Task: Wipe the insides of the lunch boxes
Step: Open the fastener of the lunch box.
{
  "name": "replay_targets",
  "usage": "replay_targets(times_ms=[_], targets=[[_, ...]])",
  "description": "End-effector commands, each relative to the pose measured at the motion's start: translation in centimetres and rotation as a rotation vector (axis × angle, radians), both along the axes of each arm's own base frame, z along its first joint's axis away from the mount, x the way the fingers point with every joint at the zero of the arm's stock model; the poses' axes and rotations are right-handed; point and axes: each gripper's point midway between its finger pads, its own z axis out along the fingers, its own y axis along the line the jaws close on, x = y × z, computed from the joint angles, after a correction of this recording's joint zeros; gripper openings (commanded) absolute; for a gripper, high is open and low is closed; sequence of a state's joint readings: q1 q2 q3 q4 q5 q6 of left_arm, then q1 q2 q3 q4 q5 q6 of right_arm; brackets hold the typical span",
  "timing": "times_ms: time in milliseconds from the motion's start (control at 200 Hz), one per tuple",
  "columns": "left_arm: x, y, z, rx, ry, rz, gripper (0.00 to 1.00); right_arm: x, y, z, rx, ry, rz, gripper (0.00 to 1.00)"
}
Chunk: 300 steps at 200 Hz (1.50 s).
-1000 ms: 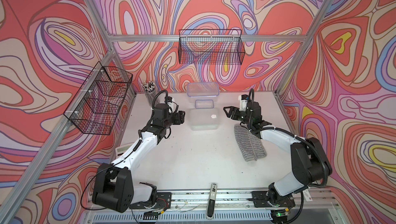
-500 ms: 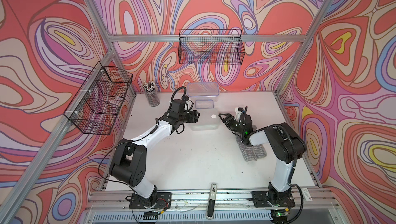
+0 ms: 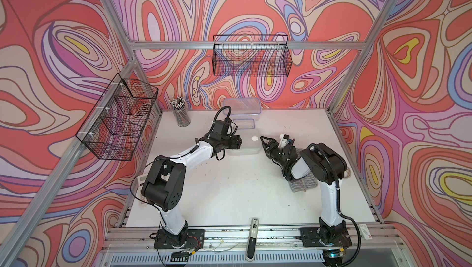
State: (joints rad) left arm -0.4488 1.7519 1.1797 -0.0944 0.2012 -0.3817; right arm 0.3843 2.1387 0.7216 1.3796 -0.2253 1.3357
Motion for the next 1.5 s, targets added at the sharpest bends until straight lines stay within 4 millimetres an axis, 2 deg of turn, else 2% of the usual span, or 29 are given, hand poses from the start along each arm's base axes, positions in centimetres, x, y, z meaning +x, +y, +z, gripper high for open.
replay_targets(times_ms=[0, 381, 766, 936, 1022, 1257, 1497], targets=[[0.1, 0.2, -1.1, 0.038, 0.026, 0.013, 0.68, 0.2, 0.1, 1.1, 0.064, -0.025, -0.023, 0.64], [-0.3, 0.2, -3.6, 0.064, 0.078, 0.014, 0.66, 0.1, 0.2, -0.3, 0.063, 0.025, -0.054, 0.64], [-2.8, 0.0, -6.1, 0.103, 0.159, 0.000, 0.63, 0.2, 0.7, -0.8, 0.096, 0.053, -0.070, 0.65], [-3.7, -0.1, -6.9, 0.110, 0.184, -0.002, 0.61, 0.2, 0.3, -1.2, 0.101, 0.069, -0.097, 0.65], [-4.0, 0.0, -7.1, 0.110, 0.191, 0.001, 0.60, 0.2, 0.3, -0.9, 0.114, 0.060, -0.102, 0.65], [-4.8, -0.1, -7.9, 0.102, 0.218, 0.010, 0.59, 0.6, 1.3, 0.1, 0.192, 0.038, -0.087, 0.57], [-6.0, -1.0, -8.5, 0.077, 0.243, 0.001, 0.57, 0.8, 1.6, 0.8, 0.210, 0.027, -0.098, 0.52]])
